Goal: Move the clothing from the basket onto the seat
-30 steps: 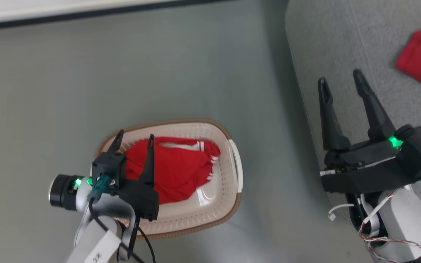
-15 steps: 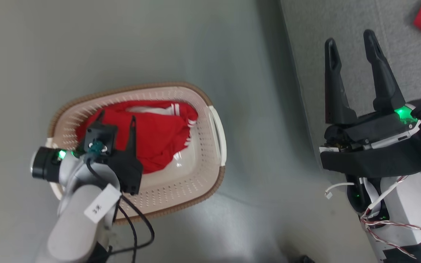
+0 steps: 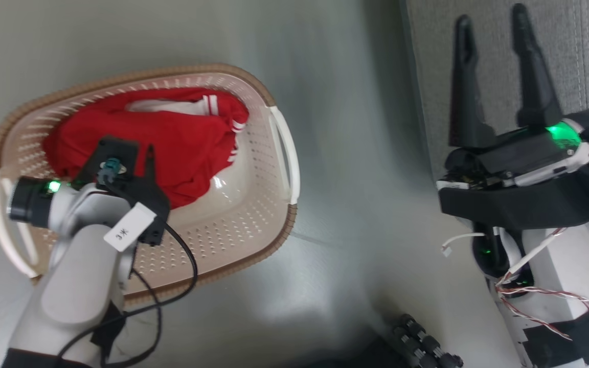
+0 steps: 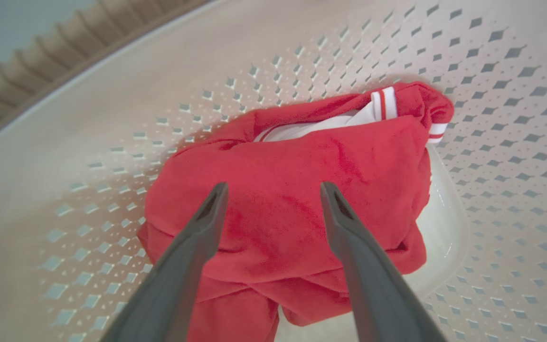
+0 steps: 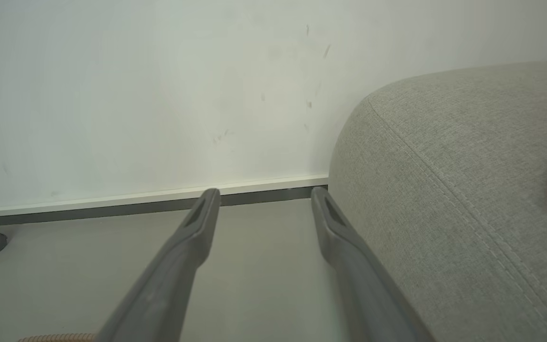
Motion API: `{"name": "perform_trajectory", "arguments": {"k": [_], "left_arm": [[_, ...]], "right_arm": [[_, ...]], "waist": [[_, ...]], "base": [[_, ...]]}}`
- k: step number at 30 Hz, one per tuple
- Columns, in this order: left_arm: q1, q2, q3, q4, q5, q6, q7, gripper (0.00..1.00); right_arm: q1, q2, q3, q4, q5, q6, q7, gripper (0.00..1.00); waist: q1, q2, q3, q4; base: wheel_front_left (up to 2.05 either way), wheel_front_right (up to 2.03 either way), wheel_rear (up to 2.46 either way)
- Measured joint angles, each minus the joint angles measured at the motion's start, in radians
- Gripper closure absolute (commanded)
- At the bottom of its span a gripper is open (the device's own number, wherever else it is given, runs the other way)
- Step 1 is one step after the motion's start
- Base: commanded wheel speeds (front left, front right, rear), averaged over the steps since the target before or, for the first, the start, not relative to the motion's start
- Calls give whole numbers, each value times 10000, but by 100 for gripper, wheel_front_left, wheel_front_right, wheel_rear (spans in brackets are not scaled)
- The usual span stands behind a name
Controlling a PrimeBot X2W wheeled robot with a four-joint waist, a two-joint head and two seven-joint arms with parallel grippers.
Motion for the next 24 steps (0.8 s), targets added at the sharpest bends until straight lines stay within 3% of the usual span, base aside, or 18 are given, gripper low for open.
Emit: {"name": "perform_trajectory", "arguments": {"k": [13, 22, 23, 24], "left_arm": [[-673, 435, -96, 1618, 311, 4, 675, 0], [-1059, 437, -211, 2462, 491, 82, 1158, 0], [-1091, 439, -238, 2537, 531, 82, 1202, 10], [-1125, 433, -238, 2652, 566, 86, 1275, 10]], "right_arm": [[-208, 244, 82, 522, 167, 226, -339, 0], [-349, 297, 96, 771, 169, 330, -439, 0], [-354, 307, 96, 792, 171, 357, -447, 0], [-362, 316, 98, 811, 174, 397, -474, 0]], "waist": [[-1, -1, 619, -619], [-2, -2, 697, -719], [-2, -2, 702, -720], [-2, -2, 705, -719]], "base": [[0, 0, 0], [0, 0, 0], [0, 0, 0], [0, 0, 0]]}}
